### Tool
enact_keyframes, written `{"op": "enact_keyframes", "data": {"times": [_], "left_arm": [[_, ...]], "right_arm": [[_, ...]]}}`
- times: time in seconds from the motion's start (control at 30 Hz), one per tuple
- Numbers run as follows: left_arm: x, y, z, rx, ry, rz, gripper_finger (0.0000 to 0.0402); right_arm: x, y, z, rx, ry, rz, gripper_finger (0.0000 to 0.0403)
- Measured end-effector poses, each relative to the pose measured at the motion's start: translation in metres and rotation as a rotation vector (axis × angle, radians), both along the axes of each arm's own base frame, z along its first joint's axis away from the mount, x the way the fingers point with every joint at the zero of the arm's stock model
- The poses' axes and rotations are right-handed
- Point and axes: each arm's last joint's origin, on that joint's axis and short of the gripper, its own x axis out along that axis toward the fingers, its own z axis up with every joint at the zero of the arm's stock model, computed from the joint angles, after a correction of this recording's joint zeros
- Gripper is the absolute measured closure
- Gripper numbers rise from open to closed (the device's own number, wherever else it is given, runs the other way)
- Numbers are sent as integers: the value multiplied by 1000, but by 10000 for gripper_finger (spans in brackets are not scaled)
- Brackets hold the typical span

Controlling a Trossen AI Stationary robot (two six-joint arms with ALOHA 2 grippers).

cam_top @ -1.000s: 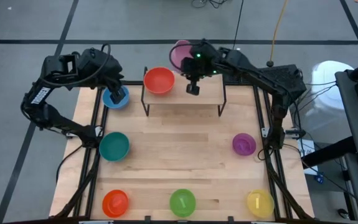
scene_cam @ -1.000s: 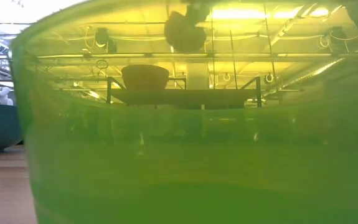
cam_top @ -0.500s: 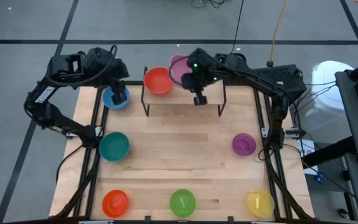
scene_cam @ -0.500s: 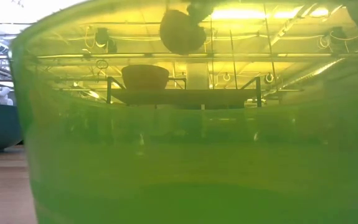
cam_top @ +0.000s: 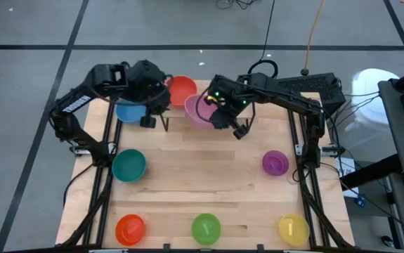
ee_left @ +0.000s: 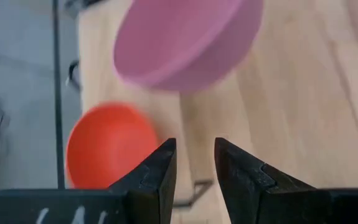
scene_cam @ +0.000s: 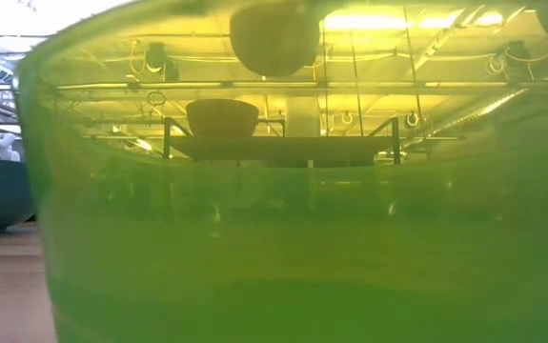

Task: Place and stack bowls onto a shelf
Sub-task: Stack the pink bowl on top of the orange bowl on the shelf

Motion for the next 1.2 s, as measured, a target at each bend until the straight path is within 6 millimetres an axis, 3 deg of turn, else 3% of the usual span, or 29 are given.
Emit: {"op": "enact_keyframes", "data": {"times": [0.17, 0.53, 0.9, 1.2], "left_arm": [[21, -13, -6, 0, -18, -167, 286], [40, -36, -6, 68, -79, -335, 286], [47, -37, -12, 76, -62, -364, 286], [65, -38, -30, -63, -7, -397, 286]], "right_arm": [[-2, 8, -1, -14, 25, 65, 403], [-2, 13, -1, 52, 6, 167, 403], [-1, 21, -1, 64, -4, 214, 403], [-2, 24, -2, 68, 14, 223, 403]]}}
